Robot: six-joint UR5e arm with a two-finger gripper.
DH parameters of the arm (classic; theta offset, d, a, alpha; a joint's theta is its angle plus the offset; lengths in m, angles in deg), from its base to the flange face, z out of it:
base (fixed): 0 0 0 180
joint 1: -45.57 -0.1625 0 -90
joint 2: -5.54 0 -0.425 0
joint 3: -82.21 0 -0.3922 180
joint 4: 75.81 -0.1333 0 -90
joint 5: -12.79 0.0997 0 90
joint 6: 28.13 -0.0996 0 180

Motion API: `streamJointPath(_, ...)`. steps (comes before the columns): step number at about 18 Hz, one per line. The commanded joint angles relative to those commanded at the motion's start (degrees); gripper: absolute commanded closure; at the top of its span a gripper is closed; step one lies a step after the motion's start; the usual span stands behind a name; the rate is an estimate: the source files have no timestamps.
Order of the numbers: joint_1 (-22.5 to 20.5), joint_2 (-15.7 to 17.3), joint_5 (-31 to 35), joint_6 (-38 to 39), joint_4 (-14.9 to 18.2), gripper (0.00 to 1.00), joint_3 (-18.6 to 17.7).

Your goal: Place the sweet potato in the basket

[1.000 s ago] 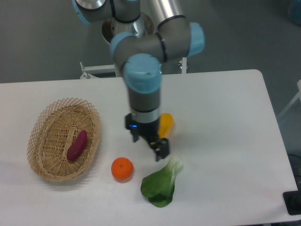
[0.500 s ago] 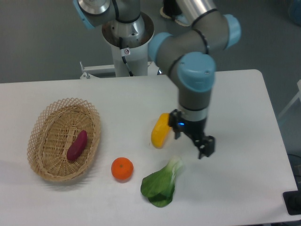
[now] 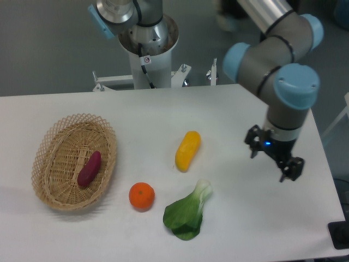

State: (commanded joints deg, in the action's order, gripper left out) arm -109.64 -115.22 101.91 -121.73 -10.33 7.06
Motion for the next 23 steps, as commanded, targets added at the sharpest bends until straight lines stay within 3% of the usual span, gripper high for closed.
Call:
streamJointPath(7, -2.0, -3.0, 0.3, -0.5, 0.0, 0.00, 3.5)
streamJointPath(23, -2.4, -3.6, 0.4, -0.5, 0.1, 0.00, 3.8)
